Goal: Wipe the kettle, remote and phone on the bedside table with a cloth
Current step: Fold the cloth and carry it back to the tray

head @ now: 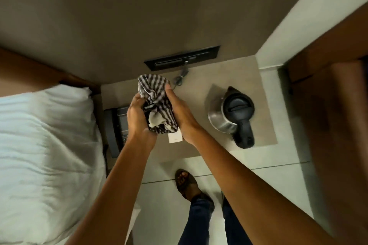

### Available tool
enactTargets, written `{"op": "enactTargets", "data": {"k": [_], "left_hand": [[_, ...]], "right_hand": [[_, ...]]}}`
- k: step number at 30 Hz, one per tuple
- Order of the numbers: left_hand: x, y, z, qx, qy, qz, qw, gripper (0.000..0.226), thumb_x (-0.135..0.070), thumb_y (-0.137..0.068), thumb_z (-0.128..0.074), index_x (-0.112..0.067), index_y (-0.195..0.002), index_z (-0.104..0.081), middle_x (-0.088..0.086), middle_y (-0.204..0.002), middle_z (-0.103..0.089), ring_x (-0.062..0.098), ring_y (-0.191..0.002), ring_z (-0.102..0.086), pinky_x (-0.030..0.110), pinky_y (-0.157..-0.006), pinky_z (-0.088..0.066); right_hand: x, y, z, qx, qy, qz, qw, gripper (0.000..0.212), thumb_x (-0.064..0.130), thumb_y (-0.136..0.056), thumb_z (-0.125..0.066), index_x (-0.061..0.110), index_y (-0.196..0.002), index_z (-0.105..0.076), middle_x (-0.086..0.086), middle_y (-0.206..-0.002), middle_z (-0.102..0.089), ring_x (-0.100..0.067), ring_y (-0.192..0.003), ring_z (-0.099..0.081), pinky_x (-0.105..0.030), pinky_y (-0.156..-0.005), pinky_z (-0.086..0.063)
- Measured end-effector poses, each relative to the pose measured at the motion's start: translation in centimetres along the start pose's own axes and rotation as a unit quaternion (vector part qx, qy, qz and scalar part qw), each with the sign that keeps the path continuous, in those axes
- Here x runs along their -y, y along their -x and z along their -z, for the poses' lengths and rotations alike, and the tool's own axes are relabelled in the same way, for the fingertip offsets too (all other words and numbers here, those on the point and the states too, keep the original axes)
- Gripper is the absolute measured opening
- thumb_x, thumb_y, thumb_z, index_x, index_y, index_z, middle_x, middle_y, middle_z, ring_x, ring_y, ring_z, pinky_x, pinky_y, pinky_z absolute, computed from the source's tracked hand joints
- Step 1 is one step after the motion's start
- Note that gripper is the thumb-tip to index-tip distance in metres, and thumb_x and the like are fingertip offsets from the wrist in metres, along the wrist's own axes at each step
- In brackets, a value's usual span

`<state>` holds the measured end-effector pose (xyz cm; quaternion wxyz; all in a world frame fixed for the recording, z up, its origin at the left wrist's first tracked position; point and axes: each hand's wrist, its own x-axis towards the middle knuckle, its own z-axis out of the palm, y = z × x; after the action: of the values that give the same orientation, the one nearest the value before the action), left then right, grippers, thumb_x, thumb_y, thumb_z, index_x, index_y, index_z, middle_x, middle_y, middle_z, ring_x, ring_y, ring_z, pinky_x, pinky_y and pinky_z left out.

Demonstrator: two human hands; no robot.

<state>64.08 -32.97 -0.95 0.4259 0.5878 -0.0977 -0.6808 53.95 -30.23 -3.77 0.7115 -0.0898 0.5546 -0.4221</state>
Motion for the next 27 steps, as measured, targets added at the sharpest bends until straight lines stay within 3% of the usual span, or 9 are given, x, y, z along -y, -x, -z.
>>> {"op": "enactTargets", "data": {"k": [2, 5, 8, 11, 15, 19, 22, 24, 27], "left_hand": [[0.9, 1.0, -3.1, 0.016, -0.055, -0.016, 0.998, 0.035, -0.020, -0.100, -0.058, -0.008, -0.131, -0.068, 0.016, -0.129, -0.074, 0.034, -0.121, -0.071, 0.049, -0.102, -0.059], [2.8, 3.4, -7.7, 0.051, -0.179, -0.091, 0.978, 0.021, -0.014, -0.096, -0.059, -0.019, -0.101, -0.079, 0.005, -0.102, -0.082, 0.022, -0.097, -0.079, 0.037, -0.078, -0.065], [5.4, 6.0, -12.7, 0.103, -0.265, -0.131, 0.950, 0.023, -0.016, -0.093, -0.059, -0.026, -0.092, -0.080, 0.004, -0.101, -0.081, 0.023, -0.099, -0.077, 0.045, -0.089, -0.064], [8.5, 8.1, -17.5, 0.173, -0.306, -0.146, 0.925, 0.019, -0.033, -0.093, -0.066, -0.021, -0.098, -0.080, 0.004, -0.104, -0.082, 0.021, -0.102, -0.078, 0.039, -0.087, -0.065], [13.5, 11.5, -23.0, 0.265, -0.424, -0.181, 0.847, 0.036, -0.062, -0.085, -0.076, -0.032, -0.103, -0.077, -0.013, -0.102, -0.082, 0.004, -0.095, -0.078, 0.018, -0.074, -0.063], [19.5, 14.1, -27.7, 0.285, -0.505, -0.225, 0.783, 0.029, -0.047, -0.086, -0.081, -0.027, -0.107, -0.078, -0.010, -0.093, -0.082, -0.001, -0.088, -0.077, 0.020, -0.076, -0.064], [23.8, 16.1, -30.5, 0.305, -0.563, -0.296, 0.709, 0.027, -0.041, -0.091, -0.077, -0.017, -0.104, -0.079, -0.007, -0.090, -0.078, -0.012, -0.076, -0.071, 0.008, -0.071, -0.058], [27.2, 17.5, -32.4, 0.332, -0.580, -0.268, 0.694, 0.019, -0.034, -0.092, -0.078, -0.017, -0.099, -0.078, -0.001, -0.086, -0.077, -0.001, -0.076, -0.074, 0.019, -0.073, -0.062], [31.9, 19.3, -35.0, 0.377, -0.593, -0.145, 0.697, 0.016, -0.031, -0.090, -0.080, -0.016, -0.095, -0.076, 0.004, -0.084, -0.079, 0.019, -0.074, -0.077, 0.035, -0.074, -0.065]], "right_hand": [[2.2, 2.2, 2.3, -0.012, -0.017, 0.047, 0.999, 0.053, 0.071, -0.089, -0.069, 0.033, -0.125, -0.075, 0.007, -0.114, -0.084, -0.009, -0.105, -0.080, -0.022, -0.080, -0.064], [4.7, 5.1, 6.6, -0.061, -0.012, 0.113, 0.992, 0.038, 0.068, -0.086, -0.074, 0.042, -0.113, -0.075, 0.015, -0.106, -0.084, -0.001, -0.096, -0.080, -0.019, -0.077, -0.064], [6.2, 7.6, 11.8, -0.122, -0.029, 0.172, 0.977, 0.046, 0.062, -0.092, -0.072, 0.032, -0.127, -0.073, 0.006, -0.116, -0.083, -0.010, -0.108, -0.078, -0.038, -0.098, -0.064], [7.4, 10.6, 17.1, -0.170, -0.057, 0.215, 0.960, 0.043, 0.053, -0.097, -0.072, 0.023, -0.129, -0.074, -0.001, -0.118, -0.082, -0.017, -0.110, -0.079, -0.046, -0.101, -0.063], [8.2, 14.9, 25.0, -0.241, -0.080, 0.261, 0.931, 0.035, 0.036, -0.100, -0.075, 0.011, -0.124, -0.076, -0.008, -0.115, -0.083, -0.026, -0.109, -0.080, -0.049, -0.100, -0.063], [7.9, 18.9, 33.5, -0.321, -0.133, 0.285, 0.893, 0.030, 0.022, -0.101, -0.075, 0.003, -0.124, -0.076, -0.012, -0.114, -0.083, -0.022, -0.105, -0.081, -0.036, -0.092, -0.066], [6.6, 21.2, 39.1, -0.349, -0.194, 0.284, 0.872, 0.032, 0.020, -0.103, -0.073, 0.002, -0.129, -0.073, -0.013, -0.118, -0.082, -0.023, -0.107, -0.080, -0.035, -0.092, -0.066], [5.6, 22.4, 42.6, -0.370, -0.226, 0.278, 0.857, 0.034, 0.021, -0.104, -0.070, 0.001, -0.132, -0.069, -0.016, -0.123, -0.080, -0.027, -0.112, -0.079, -0.040, -0.095, -0.065], [4.0, 23.5, 47.6, -0.428, -0.263, 0.271, 0.821, 0.032, 0.018, -0.108, -0.064, -0.003, -0.131, -0.066, -0.023, -0.126, -0.077, -0.036, -0.119, -0.074, -0.048, -0.103, -0.061]]}}
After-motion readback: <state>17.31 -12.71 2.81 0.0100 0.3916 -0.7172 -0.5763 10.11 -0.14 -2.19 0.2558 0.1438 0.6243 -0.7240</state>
